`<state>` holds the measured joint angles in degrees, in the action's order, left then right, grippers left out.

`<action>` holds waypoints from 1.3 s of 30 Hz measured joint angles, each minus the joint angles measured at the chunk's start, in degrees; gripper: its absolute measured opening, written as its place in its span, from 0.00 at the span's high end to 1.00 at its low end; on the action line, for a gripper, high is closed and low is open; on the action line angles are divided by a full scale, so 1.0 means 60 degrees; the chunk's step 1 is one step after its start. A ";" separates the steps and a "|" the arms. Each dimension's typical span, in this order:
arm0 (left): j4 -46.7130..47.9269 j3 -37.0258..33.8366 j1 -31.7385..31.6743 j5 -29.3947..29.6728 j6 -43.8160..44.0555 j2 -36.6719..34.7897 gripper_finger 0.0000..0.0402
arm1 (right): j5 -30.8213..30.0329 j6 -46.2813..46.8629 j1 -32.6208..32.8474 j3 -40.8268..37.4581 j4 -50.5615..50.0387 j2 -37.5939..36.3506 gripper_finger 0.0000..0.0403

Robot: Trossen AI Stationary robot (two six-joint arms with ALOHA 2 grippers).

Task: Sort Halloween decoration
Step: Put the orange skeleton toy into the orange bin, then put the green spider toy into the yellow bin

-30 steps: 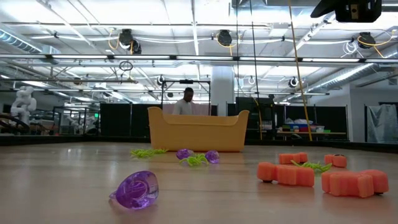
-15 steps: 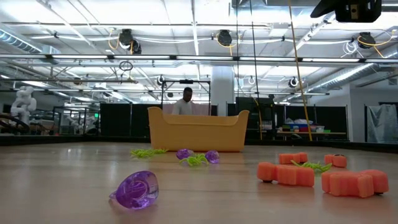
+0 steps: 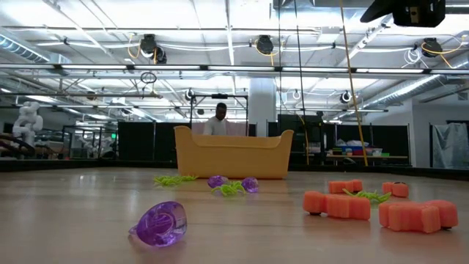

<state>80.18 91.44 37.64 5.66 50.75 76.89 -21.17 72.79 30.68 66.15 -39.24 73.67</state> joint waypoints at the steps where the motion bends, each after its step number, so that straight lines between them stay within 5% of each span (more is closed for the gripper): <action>1: 0.0125 0.0000 0.0131 0.0003 -0.0006 0.0069 0.95 | 0.0003 0.0000 0.0000 -0.0003 0.0000 0.0000 0.65; 10: 0.0548 -0.0197 0.1275 0.0058 -0.0091 0.0896 0.96 | 0.0014 -0.0001 0.0000 -0.0004 0.0000 0.0000 0.65; 29: -0.1418 -0.4178 0.1944 -0.0898 0.0155 0.1336 0.96 | 0.0069 -0.0007 0.0004 -0.0004 0.0068 0.0000 0.65; 39: -0.1355 -0.3193 0.1497 -0.2020 0.1888 0.1230 0.96 | 0.0227 0.0100 0.0011 -0.0004 0.0221 0.0000 0.65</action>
<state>72.05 72.28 46.62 -6.46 62.08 84.27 -19.80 73.39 30.74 66.13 -37.92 73.67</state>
